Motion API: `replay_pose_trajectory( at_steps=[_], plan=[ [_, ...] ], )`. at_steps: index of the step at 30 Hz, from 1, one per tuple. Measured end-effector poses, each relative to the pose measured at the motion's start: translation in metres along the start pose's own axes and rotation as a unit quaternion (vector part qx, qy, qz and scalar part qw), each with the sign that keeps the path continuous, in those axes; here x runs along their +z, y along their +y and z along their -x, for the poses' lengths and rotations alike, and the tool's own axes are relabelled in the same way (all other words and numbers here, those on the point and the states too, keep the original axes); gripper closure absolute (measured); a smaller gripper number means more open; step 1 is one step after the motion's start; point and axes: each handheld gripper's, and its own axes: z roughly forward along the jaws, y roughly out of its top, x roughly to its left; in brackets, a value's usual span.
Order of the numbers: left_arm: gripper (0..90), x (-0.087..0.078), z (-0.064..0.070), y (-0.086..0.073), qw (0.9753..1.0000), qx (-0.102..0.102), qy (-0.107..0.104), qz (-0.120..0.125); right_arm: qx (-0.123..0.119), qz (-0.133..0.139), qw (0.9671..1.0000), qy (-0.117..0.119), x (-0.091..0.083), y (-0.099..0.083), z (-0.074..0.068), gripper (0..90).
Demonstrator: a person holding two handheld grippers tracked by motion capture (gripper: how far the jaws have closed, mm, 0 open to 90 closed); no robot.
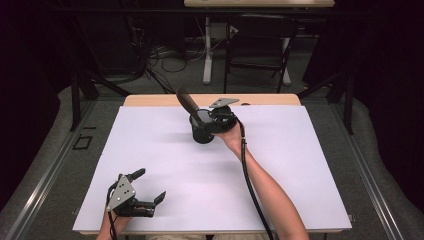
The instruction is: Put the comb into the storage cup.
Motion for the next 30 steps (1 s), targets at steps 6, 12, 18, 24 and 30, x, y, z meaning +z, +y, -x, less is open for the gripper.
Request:
replay_pose_trajectory(
  at_steps=[6,12,18,24,30],
  plan=[
    [0.5,0.001,0.001,0.000,1.0000,0.001,-0.001,0.001,0.002,-0.003,0.9998,0.019,-0.014,0.001,-0.001,26.5],
    [0.5,0.002,0.001,0.001,1.0000,-0.001,-0.002,0.000,-0.001,-0.012,0.9994,0.032,-0.026,-0.002,-0.004,17.8],
    [0.5,0.003,0.001,0.001,1.0000,0.000,-0.001,0.000,0.002,-0.007,0.9992,0.038,-0.040,-0.009,-0.002,14.5],
    [0.5,0.003,0.002,0.001,1.0000,0.001,-0.002,-0.002,0.001,-0.001,0.9992,0.041,-0.055,-0.017,-0.003,11.2],
    [0.5,0.001,0.002,0.000,1.0000,-0.001,0.001,-0.001,0.002,0.002,0.9991,0.041,-0.069,-0.025,-0.005,7.3]
  ],
)
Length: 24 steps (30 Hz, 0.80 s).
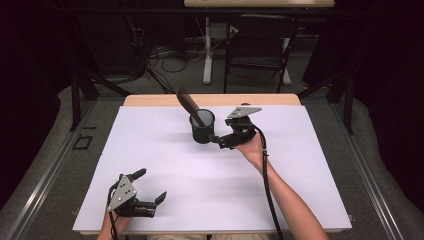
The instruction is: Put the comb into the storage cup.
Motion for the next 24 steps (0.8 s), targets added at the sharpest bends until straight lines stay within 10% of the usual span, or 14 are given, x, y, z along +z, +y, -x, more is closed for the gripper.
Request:
replay_pose_trajectory(
  at_steps=[24],
  plan=[
    [0.4,-0.001,0.002,0.000,1.0000,0.001,0.003,-0.002,0.000,-0.032,0.9995,-0.008,-0.048,-0.037,-0.008,0.0]
  ],
)
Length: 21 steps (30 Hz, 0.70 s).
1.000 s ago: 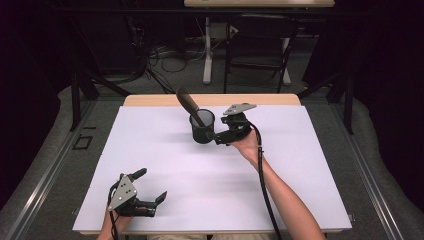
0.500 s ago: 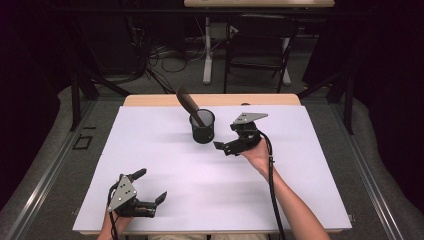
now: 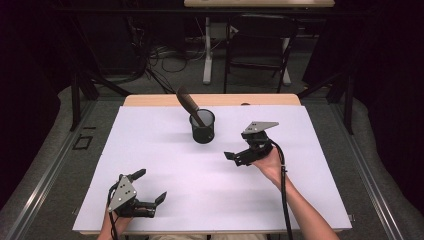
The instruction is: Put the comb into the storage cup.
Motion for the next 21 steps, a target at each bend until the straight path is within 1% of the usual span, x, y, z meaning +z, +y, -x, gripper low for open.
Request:
replay_pose_trajectory(
  at_steps=[2,8,14,21],
  plan=[
    [0.4,0.000,0.000,0.000,1.0000,0.000,0.000,-0.001,0.001,-0.001,1.0000,-0.001,-0.004,-0.003,-0.002,0.0],
    [0.4,-0.001,0.000,0.000,1.0000,0.004,-0.002,-0.001,-0.007,-0.005,0.9999,-0.006,-0.015,-0.012,-0.009,0.0],
    [0.4,-0.002,-0.001,-0.001,1.0000,-0.001,0.000,-0.001,-0.015,-0.001,0.9999,-0.006,-0.026,-0.019,-0.016,0.0],
    [0.4,-0.003,0.000,-0.002,1.0000,-0.003,0.003,-0.004,-0.015,-0.002,0.9998,-0.009,-0.033,-0.031,-0.020,0.0]
  ],
)
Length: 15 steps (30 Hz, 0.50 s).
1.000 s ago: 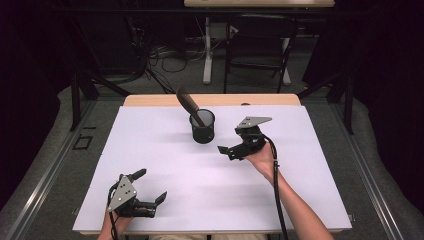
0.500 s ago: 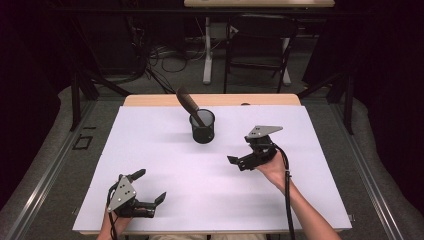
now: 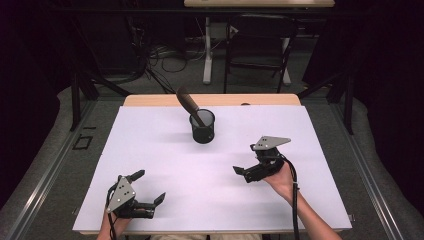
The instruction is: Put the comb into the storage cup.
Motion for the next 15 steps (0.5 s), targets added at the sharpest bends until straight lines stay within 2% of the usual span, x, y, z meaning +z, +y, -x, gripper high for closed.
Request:
replay_pose_trajectory(
  at_steps=[15],
  plan=[
    [0.4,0.000,0.001,-0.001,1.0000,-0.001,0.000,-0.002,-0.010,0.012,0.9997,-0.017,-0.024,-0.027,-0.014,0.0]
  ],
)
